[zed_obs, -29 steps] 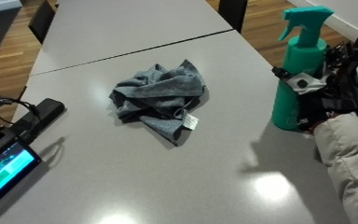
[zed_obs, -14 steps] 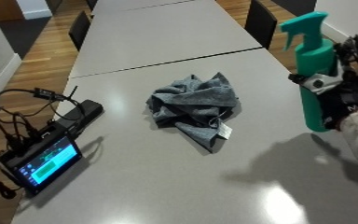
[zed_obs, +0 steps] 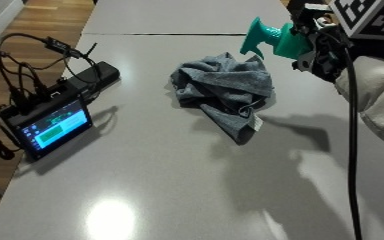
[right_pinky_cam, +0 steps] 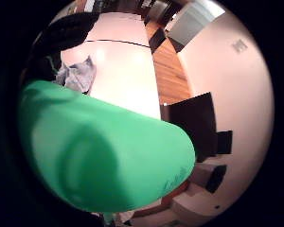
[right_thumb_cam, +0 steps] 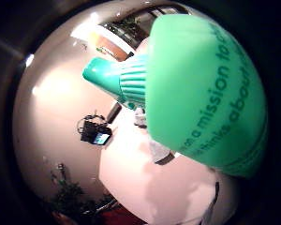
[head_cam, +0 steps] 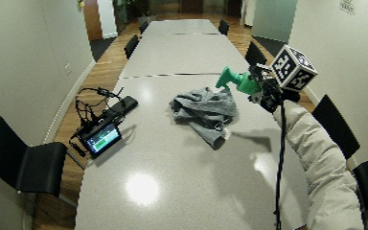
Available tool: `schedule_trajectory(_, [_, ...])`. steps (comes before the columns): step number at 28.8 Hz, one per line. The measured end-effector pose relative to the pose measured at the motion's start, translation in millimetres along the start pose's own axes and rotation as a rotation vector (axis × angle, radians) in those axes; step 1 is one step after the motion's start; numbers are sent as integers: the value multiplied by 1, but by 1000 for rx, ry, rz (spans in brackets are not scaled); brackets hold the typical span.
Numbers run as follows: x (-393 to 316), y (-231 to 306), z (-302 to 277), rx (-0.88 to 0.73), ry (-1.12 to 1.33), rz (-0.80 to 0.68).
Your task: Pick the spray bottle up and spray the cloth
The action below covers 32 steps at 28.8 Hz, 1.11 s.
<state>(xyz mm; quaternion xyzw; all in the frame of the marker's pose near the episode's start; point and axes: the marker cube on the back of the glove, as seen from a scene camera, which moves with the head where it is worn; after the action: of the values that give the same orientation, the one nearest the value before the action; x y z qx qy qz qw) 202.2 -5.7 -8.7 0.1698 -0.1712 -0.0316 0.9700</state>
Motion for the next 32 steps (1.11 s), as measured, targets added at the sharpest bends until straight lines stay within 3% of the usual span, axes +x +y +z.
schedule_trajectory(8, [-10, -14, -11, 24, 211, -18])
schedule_trajectory(22, [-12, -16, -16, 53, 221, -29])
schedule_trajectory(25, [-13, -14, -19, 74, 66, -23])
schedule_trajectory(32, [-22, -9, -55, 203, -707, 84])
